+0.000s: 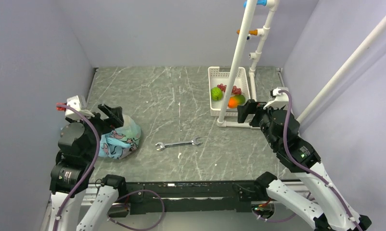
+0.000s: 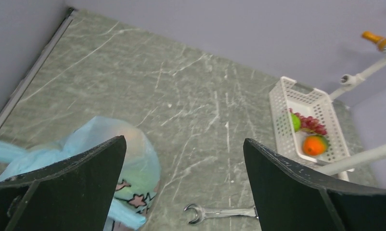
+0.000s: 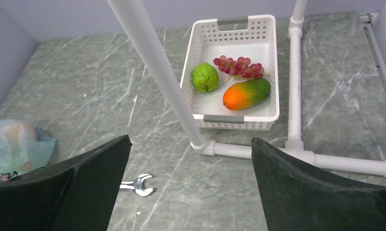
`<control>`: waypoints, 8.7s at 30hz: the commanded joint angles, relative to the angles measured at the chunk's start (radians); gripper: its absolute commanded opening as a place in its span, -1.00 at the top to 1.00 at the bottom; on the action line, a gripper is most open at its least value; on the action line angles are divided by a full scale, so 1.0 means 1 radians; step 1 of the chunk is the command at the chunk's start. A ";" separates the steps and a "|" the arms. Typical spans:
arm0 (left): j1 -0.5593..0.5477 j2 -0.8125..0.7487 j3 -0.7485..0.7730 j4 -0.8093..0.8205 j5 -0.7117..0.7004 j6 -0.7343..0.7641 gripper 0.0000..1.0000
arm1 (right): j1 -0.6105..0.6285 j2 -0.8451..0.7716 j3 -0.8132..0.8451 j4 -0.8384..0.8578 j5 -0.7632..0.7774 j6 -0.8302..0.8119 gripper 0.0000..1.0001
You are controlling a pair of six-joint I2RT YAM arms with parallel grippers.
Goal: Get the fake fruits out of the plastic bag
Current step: Adjust the plastic bag at the center of the board, then untie the plastic bag at the center of the board.
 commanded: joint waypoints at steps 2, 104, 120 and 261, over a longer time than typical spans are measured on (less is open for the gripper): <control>-0.003 0.012 -0.045 -0.143 -0.149 -0.028 -0.98 | -0.002 0.007 -0.064 0.026 -0.120 0.061 -0.99; 0.211 0.524 -0.228 0.057 0.688 0.216 0.98 | 0.381 0.841 0.185 0.320 -0.477 0.211 -0.99; 0.094 0.421 -0.251 0.121 0.837 0.249 1.00 | 0.325 0.807 0.200 0.411 -0.568 0.039 -0.80; 0.090 0.322 -0.004 0.003 0.375 0.162 -0.99 | 0.414 1.056 0.362 0.558 -0.447 -0.609 1.00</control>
